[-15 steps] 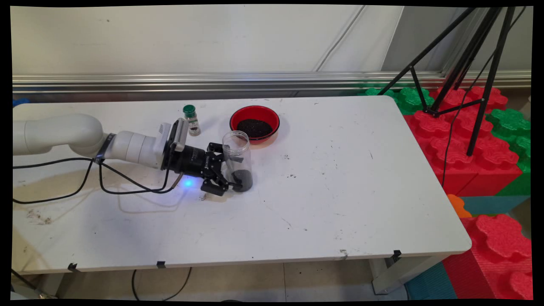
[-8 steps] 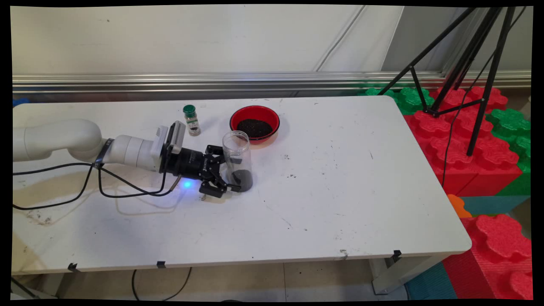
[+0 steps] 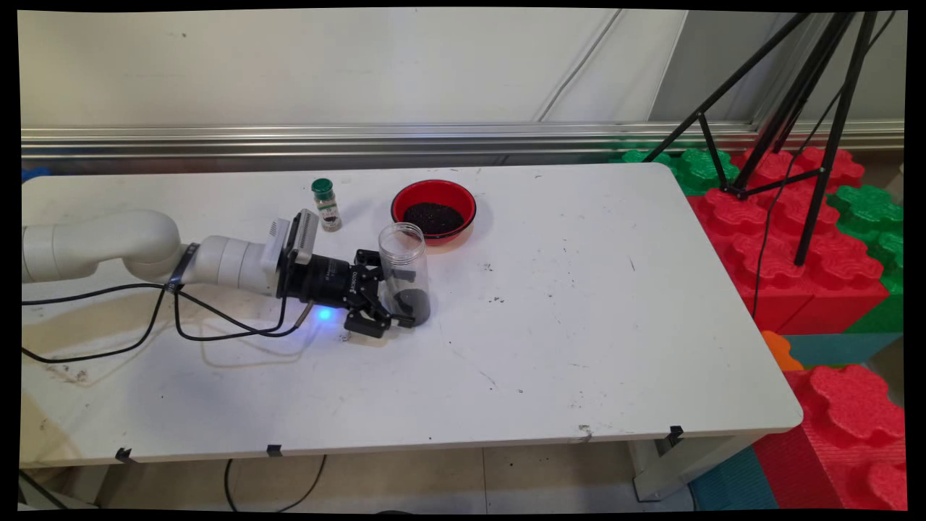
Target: Pick up the black seasoning powder from the table, then pour the black seasoning powder in the red bowl
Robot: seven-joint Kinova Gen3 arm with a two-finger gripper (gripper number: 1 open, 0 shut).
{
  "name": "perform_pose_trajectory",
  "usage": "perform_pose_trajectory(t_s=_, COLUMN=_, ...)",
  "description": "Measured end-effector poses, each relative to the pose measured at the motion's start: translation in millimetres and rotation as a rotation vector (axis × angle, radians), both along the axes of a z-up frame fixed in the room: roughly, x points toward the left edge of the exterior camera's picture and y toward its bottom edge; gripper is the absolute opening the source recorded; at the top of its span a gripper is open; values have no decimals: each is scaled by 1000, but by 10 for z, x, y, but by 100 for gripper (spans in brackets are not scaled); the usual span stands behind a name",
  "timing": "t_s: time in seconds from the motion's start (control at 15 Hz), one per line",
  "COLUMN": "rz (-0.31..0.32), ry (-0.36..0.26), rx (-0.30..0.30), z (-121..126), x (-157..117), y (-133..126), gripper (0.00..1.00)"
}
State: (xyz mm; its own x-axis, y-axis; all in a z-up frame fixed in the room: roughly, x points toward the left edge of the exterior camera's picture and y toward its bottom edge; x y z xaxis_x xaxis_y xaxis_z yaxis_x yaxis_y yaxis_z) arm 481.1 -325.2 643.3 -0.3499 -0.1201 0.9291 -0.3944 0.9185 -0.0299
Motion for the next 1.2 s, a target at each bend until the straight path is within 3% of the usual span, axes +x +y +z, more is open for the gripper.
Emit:
perform_pose_trajectory(t_s=0.33, rz=2, ry=15, rx=-4, z=-30, x=-43, y=-36, gripper=100)
perform_pose_trajectory(t_s=0.4, rz=2, ry=16, rx=-5, z=-36, x=-48, y=-40, gripper=0)
perform_pose_trajectory(t_s=1.2, rz=-24, ry=15, rx=-15, z=-74, x=-21, y=-33, gripper=0)
